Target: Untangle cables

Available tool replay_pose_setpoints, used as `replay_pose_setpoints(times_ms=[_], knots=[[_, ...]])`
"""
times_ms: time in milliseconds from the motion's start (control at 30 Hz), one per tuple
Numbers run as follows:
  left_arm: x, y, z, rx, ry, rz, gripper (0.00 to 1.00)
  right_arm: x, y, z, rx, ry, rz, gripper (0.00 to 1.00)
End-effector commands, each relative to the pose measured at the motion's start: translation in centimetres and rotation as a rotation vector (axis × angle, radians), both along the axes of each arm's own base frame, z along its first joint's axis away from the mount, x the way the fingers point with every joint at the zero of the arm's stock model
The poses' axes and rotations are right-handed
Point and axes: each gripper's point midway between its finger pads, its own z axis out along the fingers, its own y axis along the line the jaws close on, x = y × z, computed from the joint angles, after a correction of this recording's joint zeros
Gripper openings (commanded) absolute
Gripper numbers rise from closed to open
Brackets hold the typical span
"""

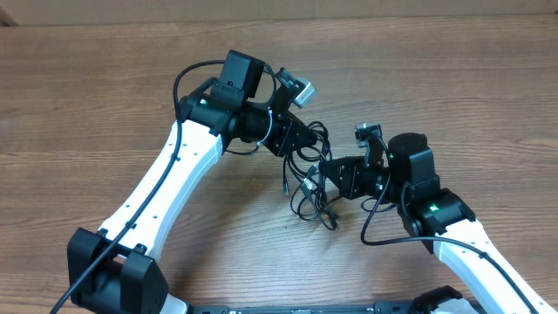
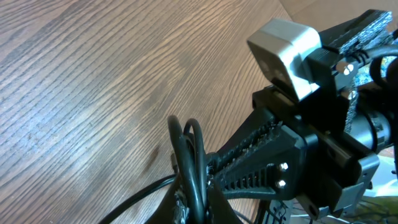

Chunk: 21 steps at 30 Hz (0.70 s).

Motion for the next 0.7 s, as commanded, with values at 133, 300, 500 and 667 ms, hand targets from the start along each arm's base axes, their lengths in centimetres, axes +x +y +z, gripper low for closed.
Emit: replay_pose_setpoints(times_ms=[133,300,500,667], knots=[[1.4,1.3,1.0,0.001,-0.029,0.059,0.04,0.7,-1.4,-1.3,-0.068,0.009,-0.078,0.06],[1.3,1.4,1.0,0.003,-0.023,0.059,0.04,0.6,-0.1,0.3,0.004,-0.034,-0.014,0.11],[1.3,1.3,1.0,0.003,-0.021,0.057,0.04,0.9,0.4,1.4,0.051,-0.061,-0.008,0.24],[0.8,0.9,1.4,-0.032,-0.007,0.033,0.04,0.6,0.8,1.6,0.069,-0.057,0.018,0.26]])
